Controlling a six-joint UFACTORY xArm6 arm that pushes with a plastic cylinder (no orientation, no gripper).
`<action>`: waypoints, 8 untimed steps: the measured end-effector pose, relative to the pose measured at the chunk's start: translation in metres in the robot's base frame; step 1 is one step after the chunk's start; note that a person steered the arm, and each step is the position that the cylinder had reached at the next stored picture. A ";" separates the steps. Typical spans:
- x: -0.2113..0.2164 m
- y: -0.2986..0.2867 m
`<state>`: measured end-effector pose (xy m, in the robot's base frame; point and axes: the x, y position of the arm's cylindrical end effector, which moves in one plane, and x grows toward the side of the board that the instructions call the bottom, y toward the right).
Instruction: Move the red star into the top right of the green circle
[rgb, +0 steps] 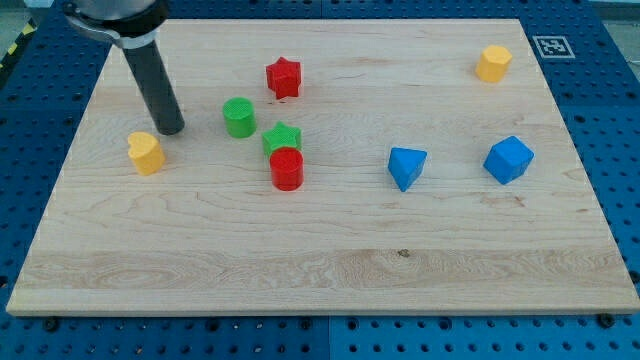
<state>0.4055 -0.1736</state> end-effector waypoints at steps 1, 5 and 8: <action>-0.001 0.055; -0.111 0.004; -0.066 0.117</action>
<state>0.3395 -0.0564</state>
